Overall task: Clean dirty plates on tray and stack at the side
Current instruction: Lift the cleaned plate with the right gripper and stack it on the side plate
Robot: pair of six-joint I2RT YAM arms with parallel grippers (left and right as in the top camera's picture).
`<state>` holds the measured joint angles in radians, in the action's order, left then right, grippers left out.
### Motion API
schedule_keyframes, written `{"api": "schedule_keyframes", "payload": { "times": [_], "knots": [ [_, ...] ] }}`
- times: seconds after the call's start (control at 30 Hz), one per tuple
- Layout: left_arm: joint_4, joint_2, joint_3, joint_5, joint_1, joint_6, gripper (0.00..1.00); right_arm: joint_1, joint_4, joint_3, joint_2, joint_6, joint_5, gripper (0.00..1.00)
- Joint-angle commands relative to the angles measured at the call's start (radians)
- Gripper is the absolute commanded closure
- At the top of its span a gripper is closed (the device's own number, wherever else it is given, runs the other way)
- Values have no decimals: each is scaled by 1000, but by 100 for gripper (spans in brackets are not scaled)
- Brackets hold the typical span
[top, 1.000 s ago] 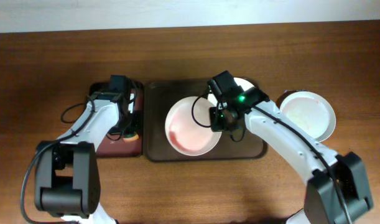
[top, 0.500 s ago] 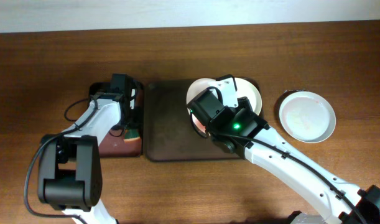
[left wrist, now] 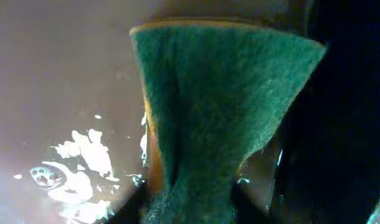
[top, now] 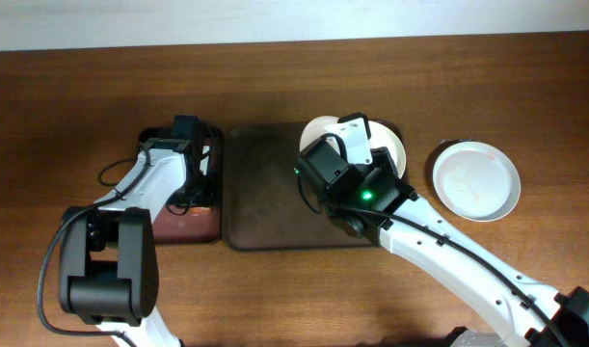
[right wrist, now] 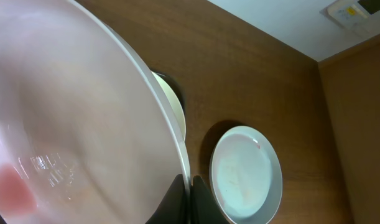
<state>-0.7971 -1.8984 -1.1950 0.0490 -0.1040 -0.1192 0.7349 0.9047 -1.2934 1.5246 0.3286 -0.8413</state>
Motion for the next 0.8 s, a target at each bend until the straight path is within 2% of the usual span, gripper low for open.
{"api": "schedule_keyframes", "payload": {
  "times": [0.0,0.13,0.17,0.2,0.23,0.27,0.37,0.43,0.47,0.53,0.63,0.77],
  "knots": [
    [-2,-2,-8,-2,4,5,100,5,-3,-21,-21,0,-35,96],
    [-43,14,-30,30,8,5,100,5,-3,-22,-21,0,-35,96],
    [-59,32,-47,25,9,5,76,4,-4,-30,-28,1,-35,96],
    [-60,60,-51,-1,9,5,46,4,-4,-45,-38,1,-35,96],
    [-58,80,-51,-23,9,5,31,3,-5,-60,-47,2,-51,96],
    [-48,104,-51,-31,8,5,24,2,-8,-83,-56,2,-94,96],
    [-46,105,-50,-34,6,5,21,-49,-8,-92,-84,50,-110,96],
    [-43,105,-50,-42,8,5,21,-33,-10,-92,-85,-93,-84,96],
    [-40,105,-50,-43,8,5,21,-19,5,-92,-87,-100,-121,96],
    [-40,105,-50,-46,8,5,21,-61,4,-92,-96,58,-121,96],
    [-42,105,-50,-46,7,5,21,-180,4,-92,-97,83,55,96],
    [-43,105,-50,-46,6,5,21,-553,16,-92,-96,101,537,96]
  ]
}}
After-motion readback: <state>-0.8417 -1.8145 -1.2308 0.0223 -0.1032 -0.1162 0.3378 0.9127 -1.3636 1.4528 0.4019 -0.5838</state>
